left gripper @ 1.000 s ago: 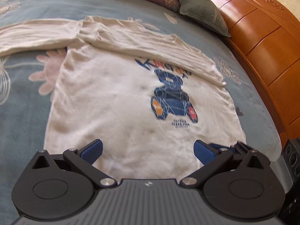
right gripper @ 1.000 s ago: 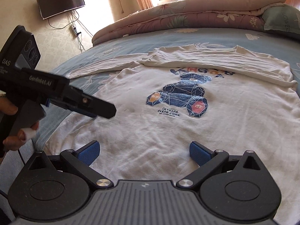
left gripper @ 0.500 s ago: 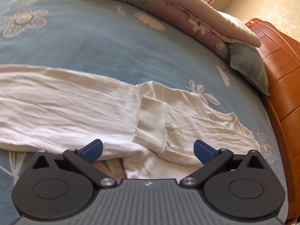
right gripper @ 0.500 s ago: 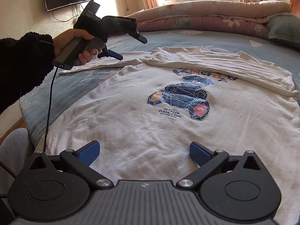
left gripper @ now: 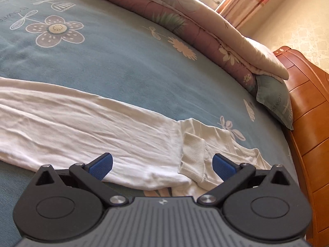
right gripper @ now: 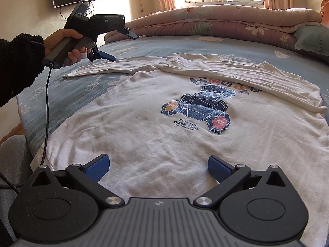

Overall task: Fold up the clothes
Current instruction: 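Move the open left gripper to the cuff of the sleeve nearest it, then close the left gripper on the ribbed sleeve cuff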

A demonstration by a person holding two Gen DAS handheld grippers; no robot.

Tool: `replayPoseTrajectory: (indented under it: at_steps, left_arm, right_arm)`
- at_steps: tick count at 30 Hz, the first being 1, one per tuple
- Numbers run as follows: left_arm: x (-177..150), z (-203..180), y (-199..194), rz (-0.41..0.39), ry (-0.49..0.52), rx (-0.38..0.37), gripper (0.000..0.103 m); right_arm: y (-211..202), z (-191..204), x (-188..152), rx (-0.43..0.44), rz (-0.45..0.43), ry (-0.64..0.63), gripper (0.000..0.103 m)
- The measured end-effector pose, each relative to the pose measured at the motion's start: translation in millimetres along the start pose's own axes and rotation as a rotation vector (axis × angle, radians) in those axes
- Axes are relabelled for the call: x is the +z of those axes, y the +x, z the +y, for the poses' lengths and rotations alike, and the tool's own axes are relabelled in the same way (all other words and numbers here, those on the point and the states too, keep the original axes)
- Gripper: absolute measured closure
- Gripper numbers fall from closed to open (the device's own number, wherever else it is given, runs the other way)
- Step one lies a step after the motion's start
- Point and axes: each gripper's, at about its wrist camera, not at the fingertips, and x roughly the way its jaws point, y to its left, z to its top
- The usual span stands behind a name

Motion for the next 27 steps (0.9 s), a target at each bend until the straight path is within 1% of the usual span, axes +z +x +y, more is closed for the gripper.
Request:
replayPoseTrajectory:
  at_steps: [4,5,6,9,11,13,16,18,19,23,27]
  left_arm:
    - [-3,33,12,0.028,-0.071,0.073,0.001]
    - [-5,42,10,0.028,-0.091,0.064,0.001]
    - [-6,49,5,0.017,-0.106,0.037,0.001]
    - [-1,60,-17,-0.028,-0.138,0.048,0.001]
    - [5,71,-29,-0.068,-0.148,0.028,0.001]
    - [12,85,-37,-0.100,-0.180,0.030,0.001]
    - [16,108,-32,-0.092,-0.235,0.056,0.001]
    - [8,124,-29,-0.077,-0.265,0.066,0.001]
    - [4,130,-31,-0.081,-0.281,0.057,0.001]
    - [-8,148,-53,-0.128,-0.353,-0.027,0.001]
    - [-16,169,-77,-0.190,-0.426,-0.073,0.001]
  right_arm:
    - [0,-1,-1,-0.001,-0.006,-0.001,0.000]
    - [1,-1,-1,0.000,-0.007,0.000,0.000]
    - [1,-2,-2,0.001,-0.009,0.001,0.000]
    - [1,-2,-3,0.001,-0.014,-0.003,0.000]
    - [2,-1,-3,-0.003,-0.017,-0.008,0.000]
    - [2,0,-3,-0.010,-0.019,-0.016,0.000]
    - [3,1,-4,-0.014,-0.021,-0.022,0.000]
    - [3,0,-5,-0.012,-0.025,-0.017,0.000]
    - [3,0,-5,-0.011,-0.027,-0.015,0.000]
    - [3,-1,-6,-0.009,-0.035,-0.011,0.000]
    - [2,-4,-3,0.004,-0.034,0.021,0.000]
